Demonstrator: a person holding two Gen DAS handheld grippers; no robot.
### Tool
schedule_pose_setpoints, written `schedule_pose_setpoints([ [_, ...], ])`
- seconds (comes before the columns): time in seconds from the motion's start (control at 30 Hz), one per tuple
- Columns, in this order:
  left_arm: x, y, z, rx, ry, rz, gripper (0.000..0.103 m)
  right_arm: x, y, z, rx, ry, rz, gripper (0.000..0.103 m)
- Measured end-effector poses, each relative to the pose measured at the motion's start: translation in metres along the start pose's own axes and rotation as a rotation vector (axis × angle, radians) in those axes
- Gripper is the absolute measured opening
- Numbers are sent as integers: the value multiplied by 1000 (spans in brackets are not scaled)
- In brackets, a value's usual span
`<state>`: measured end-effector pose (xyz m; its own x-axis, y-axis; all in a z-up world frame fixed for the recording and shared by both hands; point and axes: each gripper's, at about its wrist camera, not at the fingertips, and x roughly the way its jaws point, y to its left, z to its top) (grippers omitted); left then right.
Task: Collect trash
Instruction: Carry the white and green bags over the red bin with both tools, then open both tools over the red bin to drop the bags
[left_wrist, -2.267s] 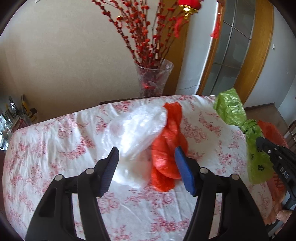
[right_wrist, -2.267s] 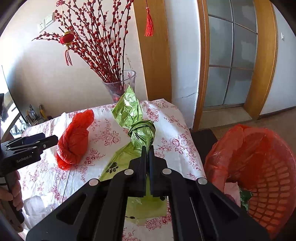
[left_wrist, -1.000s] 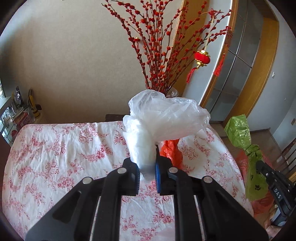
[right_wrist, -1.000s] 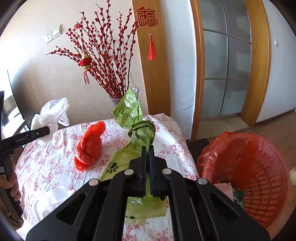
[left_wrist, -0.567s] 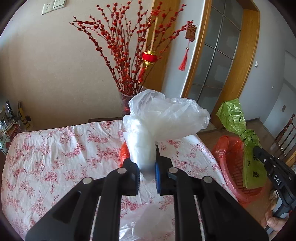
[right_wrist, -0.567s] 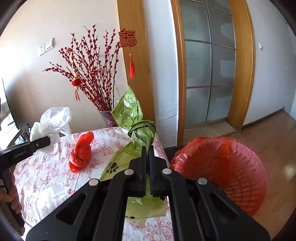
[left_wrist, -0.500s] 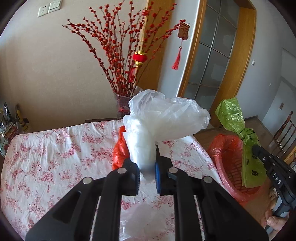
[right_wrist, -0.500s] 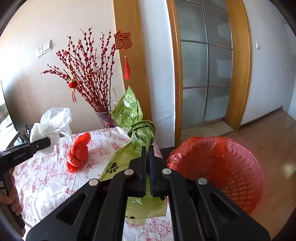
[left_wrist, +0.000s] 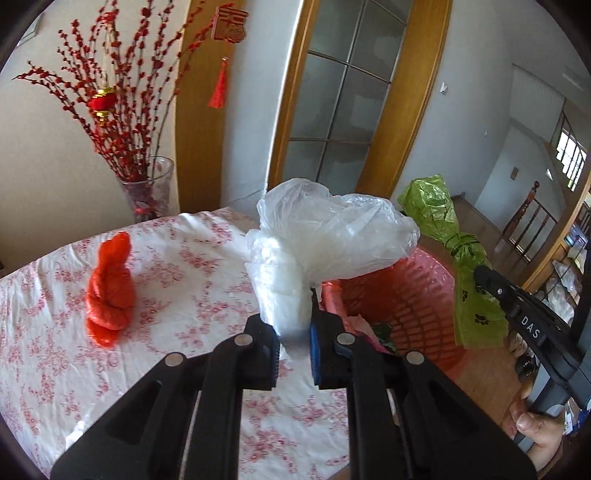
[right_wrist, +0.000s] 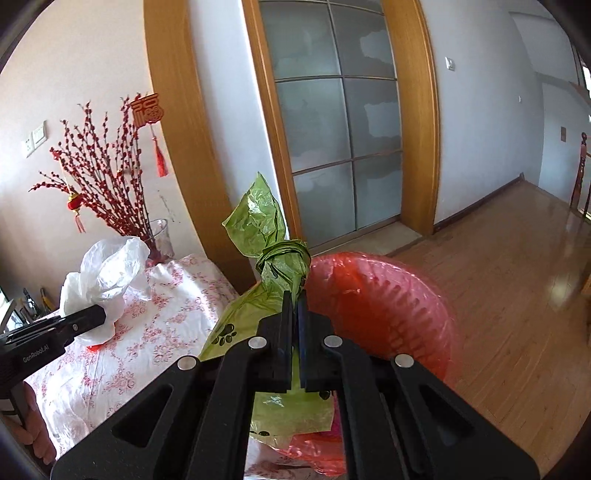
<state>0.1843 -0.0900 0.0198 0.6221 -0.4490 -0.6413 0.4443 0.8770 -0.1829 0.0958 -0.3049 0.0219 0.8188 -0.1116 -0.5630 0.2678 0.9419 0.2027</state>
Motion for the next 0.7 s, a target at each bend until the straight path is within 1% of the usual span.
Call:
schedule_pose_setpoints([
  [0.2,38,-37,-4,31,51,-88,14,6,-38,-1,57,5,-35,3],
  [0.37,68,-60,-9,49,94,-129,14,16,-60,-1,86,14,-50,3],
  [0.53,96,-76,-12,62,136,-157,15,26,-75,-2,100,29,-43,5],
  [0.57,101,-78,-13,62,145,-163,16,27,-77,-3,105,32,-41,7],
  [0.63,109,-82,-16,63,163,-171,18,30,-81,-5,116,38,-31,23],
  [0.67,113,-83,-17,65,169,-172,18,32,-82,-4,118,37,-30,44],
  [0.7,116,-83,-19,70,175,-174,19,31,-83,-5,117,31,-30,58],
])
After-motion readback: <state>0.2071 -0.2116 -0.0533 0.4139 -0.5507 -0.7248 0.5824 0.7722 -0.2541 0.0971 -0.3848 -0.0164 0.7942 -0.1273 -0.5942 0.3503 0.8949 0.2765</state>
